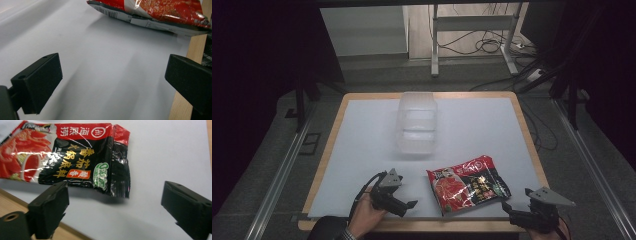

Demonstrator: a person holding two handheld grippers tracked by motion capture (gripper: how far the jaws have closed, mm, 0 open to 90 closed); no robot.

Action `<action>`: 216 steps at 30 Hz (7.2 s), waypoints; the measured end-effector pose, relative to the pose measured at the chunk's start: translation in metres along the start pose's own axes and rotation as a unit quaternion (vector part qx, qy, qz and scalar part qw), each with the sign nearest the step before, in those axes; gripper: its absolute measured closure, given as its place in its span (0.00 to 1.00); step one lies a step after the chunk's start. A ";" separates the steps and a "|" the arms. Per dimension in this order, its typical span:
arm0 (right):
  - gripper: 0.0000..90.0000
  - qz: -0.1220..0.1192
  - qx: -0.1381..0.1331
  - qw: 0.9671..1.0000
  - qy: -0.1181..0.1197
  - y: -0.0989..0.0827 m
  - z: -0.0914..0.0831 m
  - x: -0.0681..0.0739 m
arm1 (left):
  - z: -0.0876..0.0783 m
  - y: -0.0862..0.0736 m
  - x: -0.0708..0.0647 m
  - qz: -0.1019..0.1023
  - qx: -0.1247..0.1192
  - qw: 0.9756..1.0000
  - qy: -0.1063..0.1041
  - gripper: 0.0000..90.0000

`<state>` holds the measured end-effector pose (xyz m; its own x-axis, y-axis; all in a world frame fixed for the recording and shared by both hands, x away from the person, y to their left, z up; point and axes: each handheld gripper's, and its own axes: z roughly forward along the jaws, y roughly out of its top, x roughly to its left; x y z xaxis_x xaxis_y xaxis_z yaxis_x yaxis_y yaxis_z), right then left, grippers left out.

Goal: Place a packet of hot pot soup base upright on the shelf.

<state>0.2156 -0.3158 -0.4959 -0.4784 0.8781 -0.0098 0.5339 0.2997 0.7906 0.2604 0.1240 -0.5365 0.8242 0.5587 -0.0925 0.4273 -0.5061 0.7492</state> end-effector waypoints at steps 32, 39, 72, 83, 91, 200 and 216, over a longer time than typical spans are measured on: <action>0.02 -0.014 0.000 0.999 0.030 -0.005 0.006 -0.009 | 0.007 0.006 -0.004 -0.012 0.002 1.000 -0.025 0.01; 0.03 -0.021 -0.001 0.999 0.026 -0.004 0.005 -0.009 | 0.006 0.011 -0.007 -0.013 -0.016 0.999 -0.043 0.02; 0.03 -0.019 0.005 0.999 0.046 -0.004 0.005 -0.009 | 0.022 0.040 -0.010 0.009 -0.052 0.995 -0.088 0.52; 0.03 -0.023 0.010 0.998 0.051 -0.004 0.006 -0.007 | 0.031 0.049 -0.014 0.018 -0.049 0.994 -0.095 0.65; 0.03 -0.024 0.013 0.998 0.051 -0.004 0.007 -0.006 | 0.038 0.054 -0.019 0.031 -0.045 0.994 -0.094 0.78; 0.85 0.063 -0.166 0.979 0.095 0.093 0.052 0.084 | 0.042 0.031 -0.036 0.065 -0.036 0.996 -0.050 0.78; 0.85 0.019 -0.178 0.979 0.095 0.116 0.041 0.086 | 0.033 0.032 -0.038 0.052 -0.051 0.995 -0.061 0.45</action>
<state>0.2648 -0.1901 -0.4301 -0.6013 0.7912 0.1117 0.2936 0.0888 0.9518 0.2552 0.0648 -0.5312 0.9035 0.4198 -0.0864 0.3033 -0.4838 0.8210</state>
